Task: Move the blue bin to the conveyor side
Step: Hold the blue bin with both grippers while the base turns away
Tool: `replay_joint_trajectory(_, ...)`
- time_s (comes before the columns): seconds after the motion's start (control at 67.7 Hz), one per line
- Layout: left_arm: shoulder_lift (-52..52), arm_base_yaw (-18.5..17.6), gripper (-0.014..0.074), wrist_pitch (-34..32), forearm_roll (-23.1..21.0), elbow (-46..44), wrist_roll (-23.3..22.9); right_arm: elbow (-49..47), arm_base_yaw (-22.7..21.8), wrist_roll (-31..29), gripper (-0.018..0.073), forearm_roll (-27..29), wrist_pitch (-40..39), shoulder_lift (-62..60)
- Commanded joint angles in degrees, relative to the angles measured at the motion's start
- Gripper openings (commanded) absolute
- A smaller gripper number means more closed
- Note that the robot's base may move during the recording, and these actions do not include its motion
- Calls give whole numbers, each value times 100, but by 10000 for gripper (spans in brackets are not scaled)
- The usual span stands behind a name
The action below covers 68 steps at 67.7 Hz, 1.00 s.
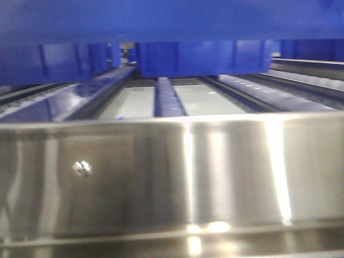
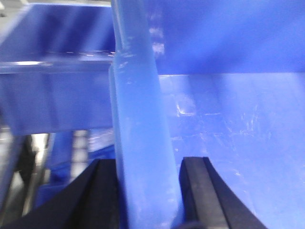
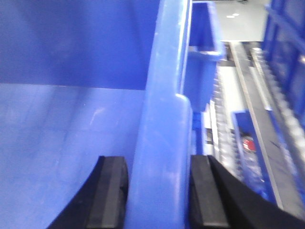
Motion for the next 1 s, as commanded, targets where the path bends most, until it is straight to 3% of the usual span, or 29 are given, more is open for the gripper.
replay_joint_trajectory(0.0, -86, 9, -20, -613, 125, -93, 136, -118, -30, -191, -88, -513, -704, -120)
replay_joint_trajectory(0.989, -86, 9, -20, -613, 125, -93, 136, -118, -30, -191, -88, -513, -704, -120)
